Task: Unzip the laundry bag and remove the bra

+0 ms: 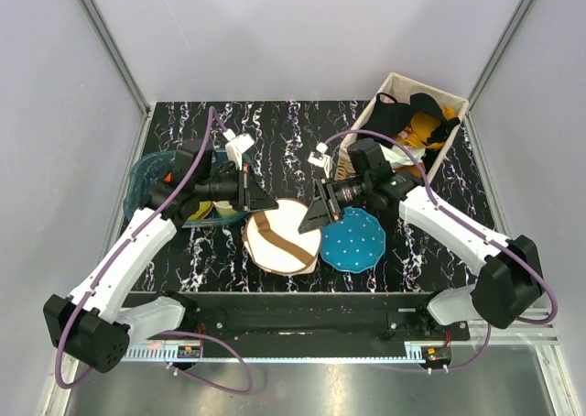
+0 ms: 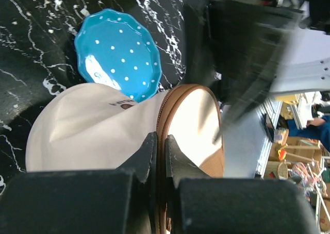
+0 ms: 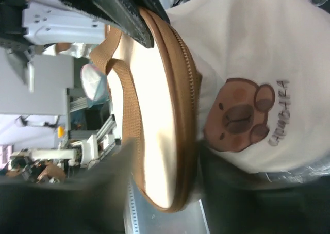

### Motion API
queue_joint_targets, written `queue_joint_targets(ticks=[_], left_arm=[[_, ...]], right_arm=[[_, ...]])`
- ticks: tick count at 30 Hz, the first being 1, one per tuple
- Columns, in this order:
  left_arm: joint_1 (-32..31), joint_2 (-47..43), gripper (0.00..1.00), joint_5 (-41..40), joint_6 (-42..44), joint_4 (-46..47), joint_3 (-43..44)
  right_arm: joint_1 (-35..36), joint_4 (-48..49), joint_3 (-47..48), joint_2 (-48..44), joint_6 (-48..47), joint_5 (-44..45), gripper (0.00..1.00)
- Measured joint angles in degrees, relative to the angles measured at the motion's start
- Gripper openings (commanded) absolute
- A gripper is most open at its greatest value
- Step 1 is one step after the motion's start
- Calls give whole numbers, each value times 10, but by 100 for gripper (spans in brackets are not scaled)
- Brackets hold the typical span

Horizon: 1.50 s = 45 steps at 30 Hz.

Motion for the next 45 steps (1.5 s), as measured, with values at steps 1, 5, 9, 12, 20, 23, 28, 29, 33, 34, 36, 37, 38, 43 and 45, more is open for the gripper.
queue_joint_targets(ticks=[1,5,9,12,20,23,28,29,33,34,36,37,38,43,45], left_arm=[[-2,0,0,-11,-1,-2,0],[-1,0,0,-64,-23,-5,-1],[7,-2,0,-157,-75,-2,-3],[9,-24,0,-242,-139,10,-26],[11,-117,0,-381,-307,70,-119],[5,-122,0,-412,-363,91,-145],[-23,-120,0,-451,-410,108,-167],[-29,-118,0,-458,-414,111,-167],[-45,-115,0,-487,-429,114,-167],[-51,-115,0,-497,-433,111,-167],[-59,-115,0,-514,-438,100,-167],[-61,-116,0,-519,-439,96,-167],[-63,-118,0,-522,-439,94,-167],[-64,-130,0,-541,-438,89,-167],[-64,-136,0,-551,-438,85,-167]], right_arm=[[0,-8,4,0,2,8,88],[-9,-42,48,-2,-5,74,100],[-21,-61,49,-46,16,186,100],[-24,-18,1,-118,79,251,100],[-7,146,-170,-180,288,318,100],[26,177,-185,-152,348,339,100],[55,236,-185,-127,424,362,100],[55,247,-185,-122,434,365,97],[55,271,-184,-91,466,367,94],[55,272,-184,-81,474,366,95],[55,273,-184,-65,488,364,95],[55,273,-184,-62,494,363,94],[55,275,-185,-61,501,363,94],[55,296,-189,-57,523,362,97],[55,301,-192,-57,529,362,100]])
